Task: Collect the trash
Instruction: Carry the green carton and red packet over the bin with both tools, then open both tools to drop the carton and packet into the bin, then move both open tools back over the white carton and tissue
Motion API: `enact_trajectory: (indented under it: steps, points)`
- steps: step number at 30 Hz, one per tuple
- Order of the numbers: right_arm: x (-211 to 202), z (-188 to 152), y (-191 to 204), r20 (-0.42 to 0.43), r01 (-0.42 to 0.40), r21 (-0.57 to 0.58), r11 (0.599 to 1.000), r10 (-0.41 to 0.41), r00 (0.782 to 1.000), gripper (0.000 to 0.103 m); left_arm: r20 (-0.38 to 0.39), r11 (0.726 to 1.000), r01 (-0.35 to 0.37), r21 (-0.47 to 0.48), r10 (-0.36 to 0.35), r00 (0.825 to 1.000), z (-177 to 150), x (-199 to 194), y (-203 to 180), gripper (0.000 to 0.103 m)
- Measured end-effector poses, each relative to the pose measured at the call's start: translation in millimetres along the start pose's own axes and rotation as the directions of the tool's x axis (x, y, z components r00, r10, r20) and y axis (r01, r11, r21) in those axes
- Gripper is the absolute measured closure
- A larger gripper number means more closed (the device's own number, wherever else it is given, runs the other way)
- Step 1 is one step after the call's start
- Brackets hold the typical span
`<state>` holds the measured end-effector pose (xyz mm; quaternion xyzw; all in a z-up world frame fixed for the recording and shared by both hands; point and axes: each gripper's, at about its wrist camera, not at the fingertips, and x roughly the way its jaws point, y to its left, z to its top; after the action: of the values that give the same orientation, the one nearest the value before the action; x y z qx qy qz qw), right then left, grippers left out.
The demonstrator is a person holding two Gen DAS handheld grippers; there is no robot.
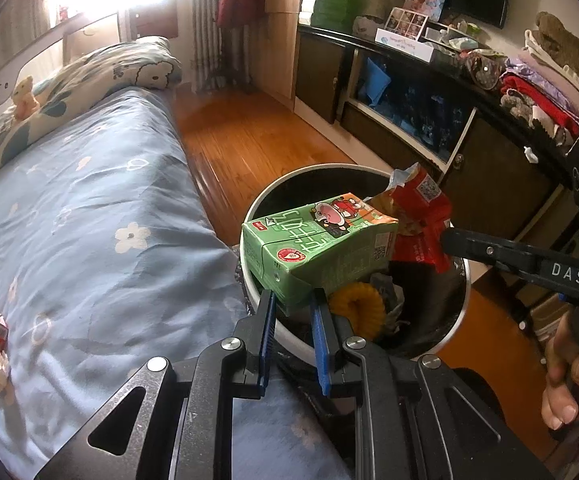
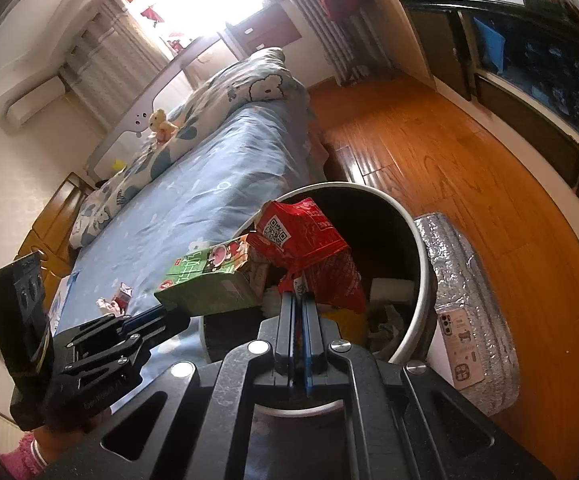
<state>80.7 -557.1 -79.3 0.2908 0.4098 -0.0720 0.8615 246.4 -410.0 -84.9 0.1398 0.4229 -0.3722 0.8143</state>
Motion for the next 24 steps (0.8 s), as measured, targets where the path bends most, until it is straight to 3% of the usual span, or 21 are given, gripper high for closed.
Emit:
enact_trajectory:
  steps: [9,10,12,13,14,16,17,19,24]
  points:
    - [8.9,4.4,-3.7,-0.021,0.002,-0.001,1.000,-0.002,1.000,0.100,-0.020,1.000,0.010,-0.004,-0.010,1.000,7.1,9.8,-0.2,0.086]
    - [10.2,4.3,-4.3,-0.025,0.002,-0.001,1.000,-0.002,1.000,0.095,-0.021,1.000,0.016,-0.007,-0.016,1.000,7.2,9.8,-0.5,0.086]
    - [11.9,3.6,-6.3,-0.025,0.009,0.006,1.000,-0.009,1.000,0.095,-0.018,1.000,0.017,-0.008,-0.017,1.000,7.5,8.9,-1.9,0.081]
    - [12.3,3.9,-6.1,-0.026,0.014,0.008,1.000,-0.014,1.000,0.094,-0.016,1.000,0.012,-0.007,-0.013,1.000,7.8,7.8,-2.7,0.073]
    - [12.4,3.7,-6.6,-0.028,0.024,0.015,1.000,-0.023,0.999,0.091,-0.013,1.000,0.010,-0.008,-0.010,1.000,7.2,6.4,-2.5,0.061]
    - [11.6,3.7,-7.5,-0.024,0.020,0.024,1.000,-0.019,1.000,0.081,0.004,1.000,0.008,-0.021,-0.008,1.000,4.4,0.5,-0.3,0.050]
    - [9.9,3.1,-7.0,-0.017,0.018,0.028,0.999,-0.017,1.000,0.069,0.007,1.000,0.012,-0.025,-0.012,1.000,2.7,-1.9,1.1,0.050]
    - [6.9,2.2,-5.1,-0.002,0.014,0.028,0.999,-0.014,1.000,0.058,0.012,0.999,0.019,-0.038,-0.019,1.000,-1.5,-7.7,4.0,0.048]
    - [1.9,-0.2,6.2,0.020,0.003,0.004,1.000,-0.003,1.000,0.049,0.030,0.998,-0.011,-0.057,0.013,0.999,-22.2,-27.5,15.5,0.043]
